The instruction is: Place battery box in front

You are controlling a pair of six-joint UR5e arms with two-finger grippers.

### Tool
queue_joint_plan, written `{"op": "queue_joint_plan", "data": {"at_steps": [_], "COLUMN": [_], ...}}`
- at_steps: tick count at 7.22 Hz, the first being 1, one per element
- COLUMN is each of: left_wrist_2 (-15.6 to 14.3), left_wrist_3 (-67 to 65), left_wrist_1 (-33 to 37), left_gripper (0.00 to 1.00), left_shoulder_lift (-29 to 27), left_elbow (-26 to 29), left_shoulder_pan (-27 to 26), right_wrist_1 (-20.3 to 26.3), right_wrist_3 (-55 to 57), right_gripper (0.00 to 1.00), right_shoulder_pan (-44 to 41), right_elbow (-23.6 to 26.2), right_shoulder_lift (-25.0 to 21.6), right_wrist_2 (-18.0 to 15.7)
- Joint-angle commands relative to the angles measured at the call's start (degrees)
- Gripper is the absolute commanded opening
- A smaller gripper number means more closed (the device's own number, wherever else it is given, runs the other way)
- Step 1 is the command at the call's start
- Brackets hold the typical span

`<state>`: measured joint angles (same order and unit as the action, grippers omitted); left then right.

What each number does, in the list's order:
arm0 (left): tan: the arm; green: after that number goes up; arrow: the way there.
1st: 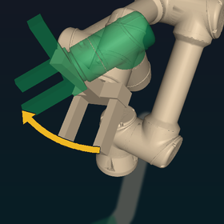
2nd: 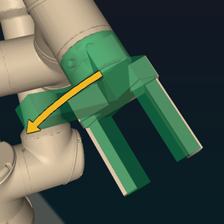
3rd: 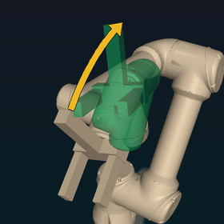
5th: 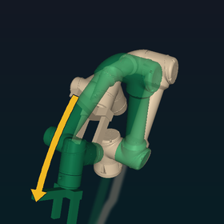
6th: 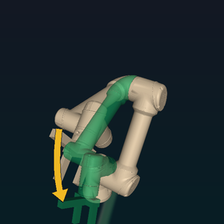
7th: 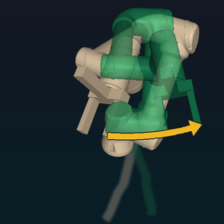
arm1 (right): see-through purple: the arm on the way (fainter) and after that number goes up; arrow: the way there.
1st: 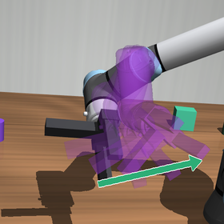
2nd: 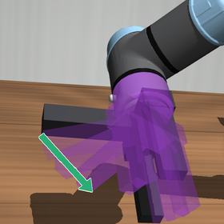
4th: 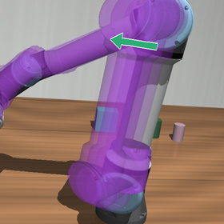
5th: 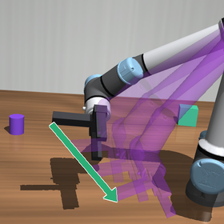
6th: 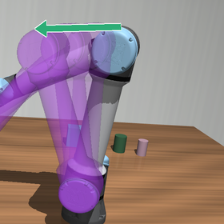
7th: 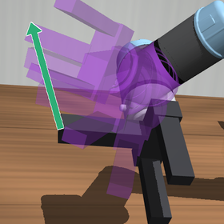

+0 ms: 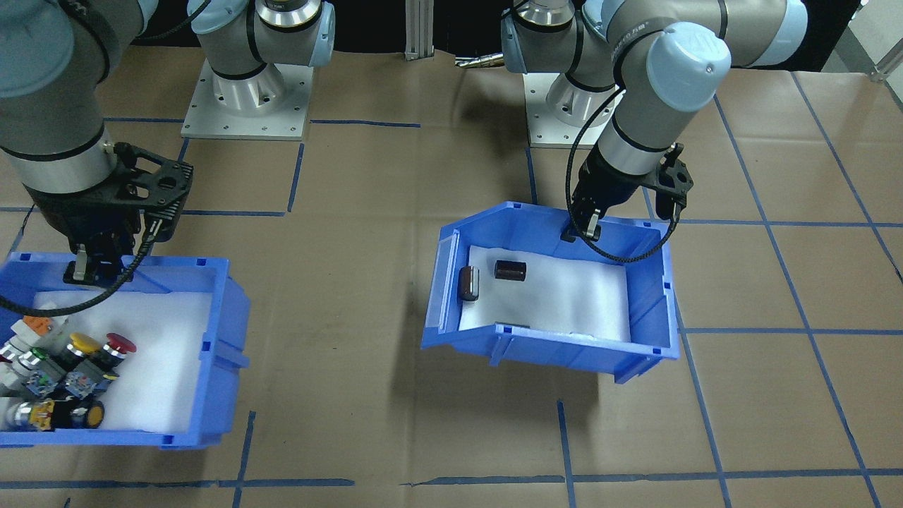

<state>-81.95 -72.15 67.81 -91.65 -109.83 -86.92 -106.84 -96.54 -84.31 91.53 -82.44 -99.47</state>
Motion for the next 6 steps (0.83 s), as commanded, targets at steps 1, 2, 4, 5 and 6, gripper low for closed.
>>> {"op": "queue_joint_plan", "data": {"at_steps": [1,2,4,5,6], "left_wrist_2": [1.88,1.70,1.44,1.44,1.44], "left_wrist_3": [-2.88,-9.00,-17.38,-20.80,-23.62], "left_wrist_1": [-0.57,-0.66,-0.92,-2.66,-5.73], "left_gripper": [0.00,0.00,0.00,0.00,0.00], "left_shoulder_lift": [-9.65,-13.52,-20.21,-22.58,-24.17], "left_elbow": [9.50,13.46,20.33,21.57,22.02], "left_shoulder_pan": [-2.97,-6.47,-12.20,-13.87,-15.28], "right_wrist_1": [-4.93,-6.70,-12.67,-13.04,-13.13], "right_wrist_3": [-5.04,-6.02,-10.67,-11.56,-11.57], "right_gripper": [0.00,0.00,0.00,0.00,0.00], "right_shoulder_pan": [5.53,6.69,10.55,11.26,11.44], "right_elbow": [9.85,13.55,21.91,23.77,25.18], "right_shoulder_lift": [-6.21,-8.50,-13.25,-14.40,-15.37], "right_wrist_2": [3.48,4.45,6.04,5.87,5.43]}}
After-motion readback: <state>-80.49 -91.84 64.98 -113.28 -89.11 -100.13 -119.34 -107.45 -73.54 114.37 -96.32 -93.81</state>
